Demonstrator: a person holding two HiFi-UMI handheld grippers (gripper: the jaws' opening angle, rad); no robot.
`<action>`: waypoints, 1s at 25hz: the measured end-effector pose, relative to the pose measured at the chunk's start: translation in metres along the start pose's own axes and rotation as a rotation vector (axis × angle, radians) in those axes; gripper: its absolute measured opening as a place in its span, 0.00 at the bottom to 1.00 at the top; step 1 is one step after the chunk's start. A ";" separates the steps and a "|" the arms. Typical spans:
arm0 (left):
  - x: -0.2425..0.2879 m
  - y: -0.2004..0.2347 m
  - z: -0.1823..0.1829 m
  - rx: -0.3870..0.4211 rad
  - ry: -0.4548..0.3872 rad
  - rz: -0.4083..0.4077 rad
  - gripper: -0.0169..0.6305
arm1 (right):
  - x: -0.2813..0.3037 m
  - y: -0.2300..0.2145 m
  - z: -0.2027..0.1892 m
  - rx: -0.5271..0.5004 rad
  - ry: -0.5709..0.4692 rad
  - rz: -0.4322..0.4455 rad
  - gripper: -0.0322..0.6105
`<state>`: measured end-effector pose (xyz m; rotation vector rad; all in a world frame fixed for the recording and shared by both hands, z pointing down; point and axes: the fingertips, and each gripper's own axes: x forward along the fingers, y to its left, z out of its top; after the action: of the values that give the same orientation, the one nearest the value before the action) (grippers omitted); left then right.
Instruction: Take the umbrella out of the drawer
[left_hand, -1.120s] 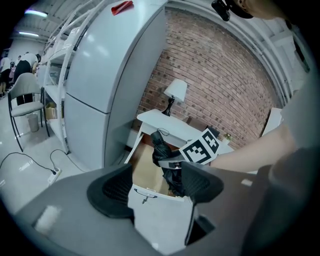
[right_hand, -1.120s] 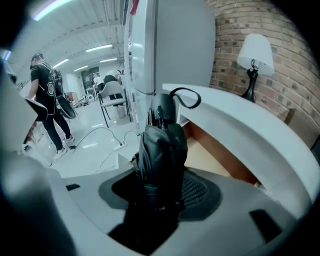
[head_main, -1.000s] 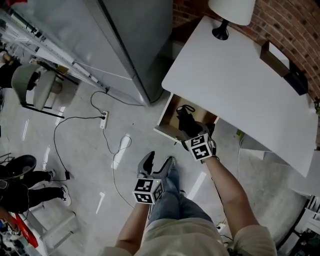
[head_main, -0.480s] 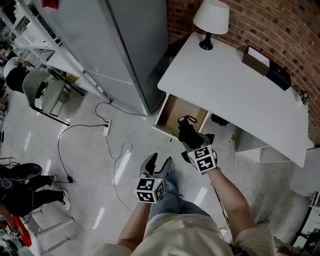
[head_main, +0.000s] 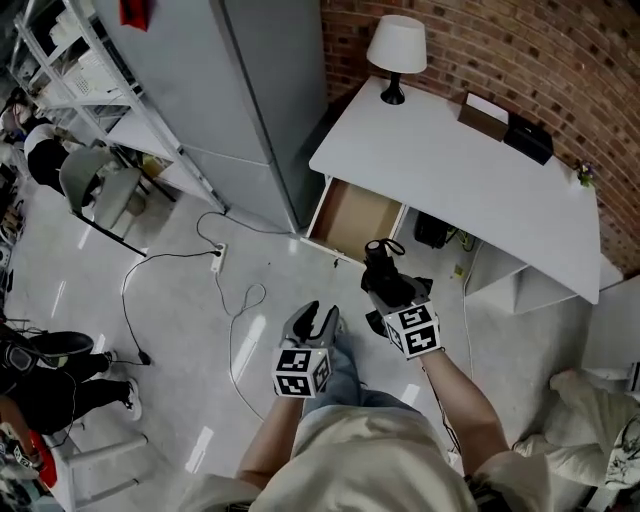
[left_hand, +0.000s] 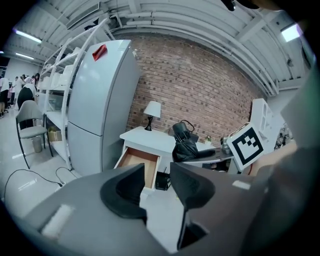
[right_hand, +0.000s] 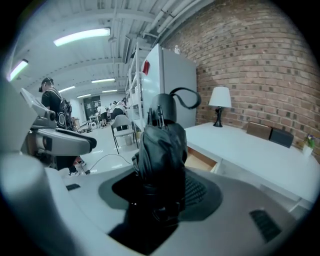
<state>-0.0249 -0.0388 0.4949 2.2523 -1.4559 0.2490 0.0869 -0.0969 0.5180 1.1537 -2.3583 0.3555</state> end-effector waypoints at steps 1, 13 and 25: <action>-0.007 -0.006 -0.001 0.005 -0.003 -0.001 0.27 | -0.011 0.004 0.000 0.008 -0.011 -0.004 0.41; -0.075 -0.065 -0.019 0.081 -0.032 -0.036 0.13 | -0.130 0.041 -0.012 0.085 -0.129 -0.047 0.41; -0.104 -0.084 -0.023 0.093 -0.069 -0.036 0.04 | -0.188 0.049 -0.026 0.105 -0.188 -0.089 0.41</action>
<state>0.0086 0.0864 0.4533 2.3802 -1.4653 0.2342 0.1545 0.0691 0.4391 1.3910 -2.4627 0.3572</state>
